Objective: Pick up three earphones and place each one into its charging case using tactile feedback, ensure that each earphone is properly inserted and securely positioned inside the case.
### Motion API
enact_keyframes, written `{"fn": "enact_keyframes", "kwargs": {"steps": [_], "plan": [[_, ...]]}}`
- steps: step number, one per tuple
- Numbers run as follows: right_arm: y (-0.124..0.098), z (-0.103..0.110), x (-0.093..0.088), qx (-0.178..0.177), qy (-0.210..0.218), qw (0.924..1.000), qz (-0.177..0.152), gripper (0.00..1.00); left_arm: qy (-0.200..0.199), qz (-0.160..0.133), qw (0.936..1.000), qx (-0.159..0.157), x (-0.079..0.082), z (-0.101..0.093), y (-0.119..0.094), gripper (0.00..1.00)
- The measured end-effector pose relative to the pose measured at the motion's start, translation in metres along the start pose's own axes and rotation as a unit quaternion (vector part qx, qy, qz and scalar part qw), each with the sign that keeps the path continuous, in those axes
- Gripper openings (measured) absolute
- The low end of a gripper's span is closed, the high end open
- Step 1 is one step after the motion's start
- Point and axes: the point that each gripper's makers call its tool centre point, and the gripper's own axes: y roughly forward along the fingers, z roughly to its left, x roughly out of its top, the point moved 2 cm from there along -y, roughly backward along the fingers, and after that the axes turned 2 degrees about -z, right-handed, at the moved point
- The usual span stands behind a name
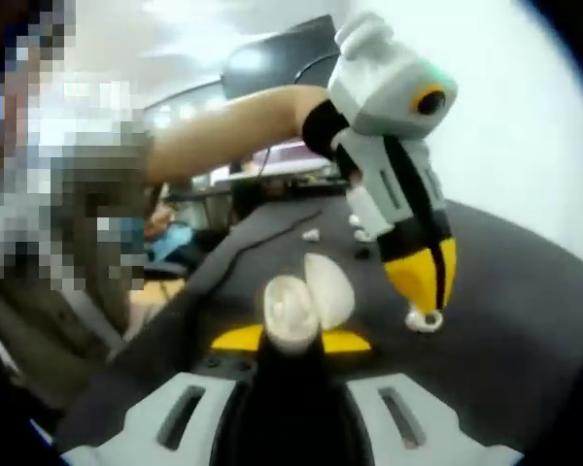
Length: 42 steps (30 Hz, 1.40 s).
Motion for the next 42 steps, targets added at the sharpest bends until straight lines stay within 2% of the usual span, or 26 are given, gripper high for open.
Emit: {"fn": "enact_keyframes", "kwargs": {"steps": [4,7,12,13,17,18,19,21,23,25,29,31,33,36,40,42], "plan": [[0.000,-0.001,0.000,0.000,0.002,1.0000,0.000,0.21,0.006,0.015,0.9999,0.005,-0.007,-0.003,-0.002,0.00],[0.000,-0.001,0.000,0.001,0.001,1.0000,0.000,0.21,0.014,0.018,0.9996,0.015,-0.013,-0.003,-0.010,0.00],[0.000,-0.002,0.000,0.000,0.001,1.0000,0.000,0.21,0.003,0.012,0.9997,0.020,-0.027,0.000,-0.029,0.00],[0.000,-0.002,0.000,0.000,0.001,1.0000,0.000,0.21,-0.001,0.017,0.9996,0.023,-0.033,0.001,-0.033,0.00],[0.000,-0.002,0.000,-0.001,0.001,1.0000,0.000,0.21,0.005,0.079,0.9946,0.068,-0.068,0.019,-0.044,0.00],[0.000,-0.002,0.000,-0.001,0.001,1.0000,0.000,0.21,0.004,0.071,0.9952,0.068,-0.069,0.020,-0.044,0.00],[0.000,-0.002,0.000,0.000,0.002,1.0000,0.000,0.21,-0.005,0.038,0.9967,0.071,-0.062,0.022,-0.046,0.00],[0.000,-0.003,0.000,0.000,0.002,1.0000,0.000,0.21,-0.027,-0.028,0.9977,0.055,-0.043,0.016,-0.049,0.00],[0.000,-0.002,-0.001,0.000,0.001,1.0000,0.000,0.21,-0.026,-0.064,0.9966,0.046,-0.028,0.009,-0.050,0.03],[0.000,-0.003,-0.001,0.000,0.002,1.0000,0.000,0.21,0.007,-0.050,0.9974,0.051,-0.020,0.009,-0.046,0.03],[0.000,-0.003,-0.001,0.000,0.000,1.0000,0.000,0.21,0.060,0.018,0.9953,0.073,-0.022,0.010,-0.029,0.03],[0.000,-0.003,-0.002,-0.001,0.000,1.0000,0.000,0.21,0.064,0.026,0.9946,0.077,-0.023,0.011,-0.023,0.05],[0.000,-0.004,-0.002,-0.002,-0.001,1.0000,0.001,0.21,0.076,0.022,0.9928,0.090,-0.021,0.016,-0.024,0.06],[0.000,-0.004,-0.002,-0.002,-0.001,1.0000,0.001,0.21,0.060,0.010,0.9933,0.099,-0.022,0.017,-0.027,0.10],[0.000,-0.004,-0.002,-0.003,-0.004,1.0000,0.002,0.21,-0.004,-0.018,0.9972,0.072,-0.021,0.014,-0.023,0.18],[0.001,-0.004,-0.002,-0.003,-0.005,1.0000,0.003,0.21,-0.016,-0.016,0.9970,0.074,-0.023,0.019,-0.020,0.17]]}}
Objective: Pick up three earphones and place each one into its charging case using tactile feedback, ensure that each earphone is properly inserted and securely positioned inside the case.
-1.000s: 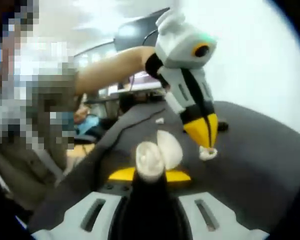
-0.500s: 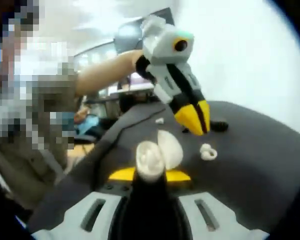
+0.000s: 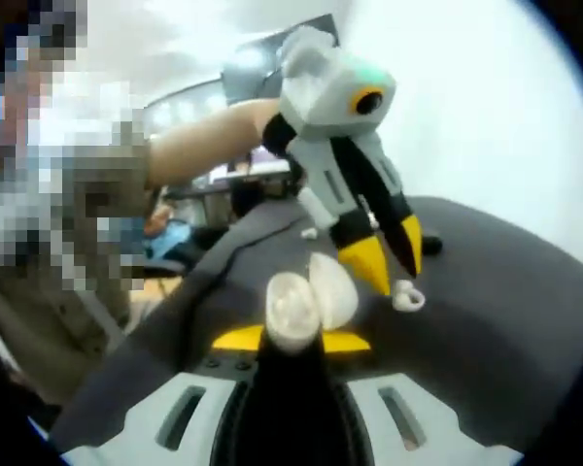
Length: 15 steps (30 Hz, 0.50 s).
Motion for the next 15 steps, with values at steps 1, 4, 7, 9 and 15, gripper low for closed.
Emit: {"fn": "enact_keyframes", "kwargs": {"steps": [1,4,7,9,15], "plan": [[0.000,0.000,0.000,0.000,-0.001,1.0000,0.000,0.21,-0.001,0.002,1.0000,0.002,-0.001,0.001,0.002,0.15],[0.000,0.000,0.000,-0.001,-0.004,1.0000,0.001,0.21,-0.007,0.006,1.0000,-0.004,-0.004,0.002,0.005,0.10],[0.000,0.000,0.000,-0.002,-0.005,1.0000,0.003,0.21,0.005,-0.006,0.9998,-0.019,-0.002,0.002,0.008,0.09],[0.001,0.000,-0.001,-0.002,-0.012,0.9999,0.004,0.21,0.003,-0.003,0.9998,-0.021,-0.002,0.003,0.008,0.08],[0.001,0.001,-0.001,-0.001,-0.010,0.9999,0.004,0.21,0.020,-0.004,0.9997,-0.016,-0.002,0.005,-0.005,0.07]]}}
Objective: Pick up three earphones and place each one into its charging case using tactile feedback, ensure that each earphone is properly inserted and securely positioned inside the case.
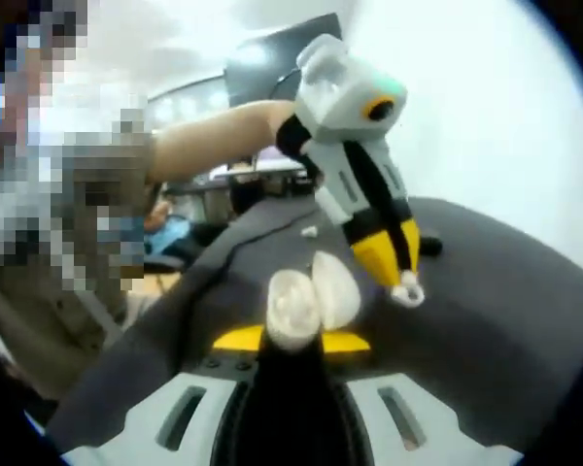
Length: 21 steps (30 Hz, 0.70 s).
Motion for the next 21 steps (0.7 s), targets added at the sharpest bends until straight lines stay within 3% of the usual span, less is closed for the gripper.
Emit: {"fn": "enact_keyframes", "kwargs": {"steps": [6,10,18,21], "plan": [[0.000,0.001,0.000,0.000,0.001,1.0000,0.000,0.21,0.010,-0.016,0.9997,0.018,-0.004,0.003,-0.041,0.07],[0.000,0.001,0.000,0.000,0.002,1.0000,0.000,0.21,0.016,-0.024,0.9996,0.009,-0.012,-0.012,-0.063,0.07],[0.000,0.000,0.000,-0.001,0.000,1.0000,0.001,0.21,0.036,-0.024,0.9987,-0.025,-0.042,-0.068,-0.064,0.07],[0.000,0.000,0.000,-0.001,-0.001,1.0000,0.001,0.21,0.044,-0.025,0.9986,-0.019,-0.050,-0.076,-0.064,0.07]]}}
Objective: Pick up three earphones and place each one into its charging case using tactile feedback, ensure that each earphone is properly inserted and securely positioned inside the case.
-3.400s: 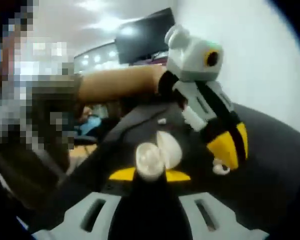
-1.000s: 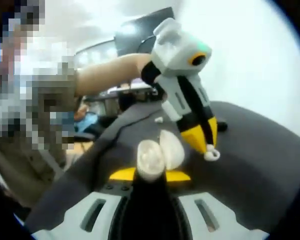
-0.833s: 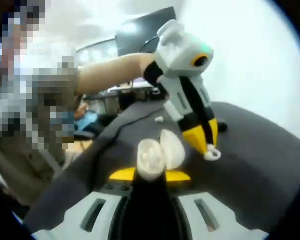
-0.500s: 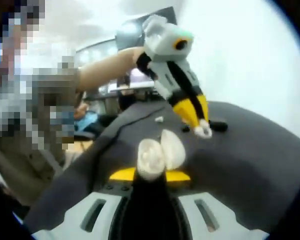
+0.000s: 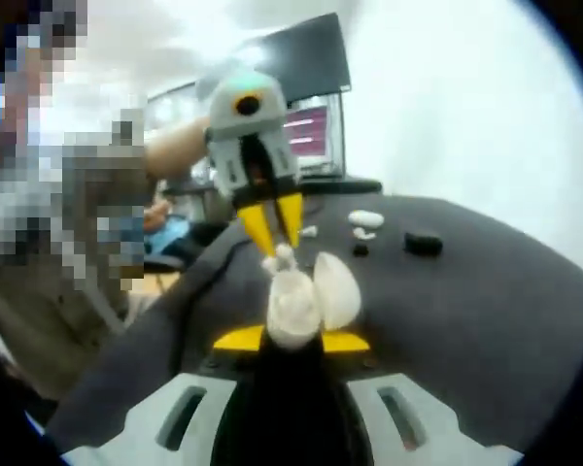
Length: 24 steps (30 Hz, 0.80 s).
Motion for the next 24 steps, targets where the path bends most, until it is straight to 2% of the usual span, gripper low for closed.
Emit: {"fn": "enact_keyframes", "kwargs": {"steps": [5,8,9,11,13,16,19,21,24], "plan": [[0.000,0.000,0.000,0.000,0.000,1.0000,0.000,0.21,0.003,-0.012,0.9998,0.013,0.001,-0.002,-0.012,0.07],[0.000,-0.001,0.000,0.000,-0.001,1.0000,0.000,0.21,0.035,0.018,0.9979,0.051,-0.006,0.008,-0.025,0.07],[0.000,-0.001,0.000,0.000,-0.001,1.0000,0.000,0.21,0.051,0.033,0.9954,0.074,-0.008,0.013,-0.030,0.07],[0.000,-0.001,0.000,0.000,0.000,1.0000,0.000,0.21,0.090,0.066,0.9865,0.120,-0.014,0.022,-0.039,0.07],[0.000,-0.002,0.000,0.000,0.000,1.0000,0.000,0.21,0.115,0.088,0.9792,0.142,-0.018,0.021,-0.040,0.07],[0.000,-0.002,0.000,0.000,0.000,1.0000,0.000,0.21,0.131,0.098,0.9773,0.135,-0.020,0.007,-0.031,0.07],[0.000,-0.002,0.000,-0.001,-0.002,1.0000,0.000,0.21,0.151,0.109,0.9737,0.131,-0.020,0.001,-0.026,0.07],[0.000,-0.002,0.000,-0.001,-0.002,1.0000,0.000,0.21,0.152,0.109,0.9741,0.127,-0.018,-0.002,-0.025,0.07],[0.000,-0.002,0.000,-0.001,-0.002,1.0000,0.000,0.21,0.122,0.065,0.9867,0.086,-0.007,-0.015,-0.022,0.08]]}}
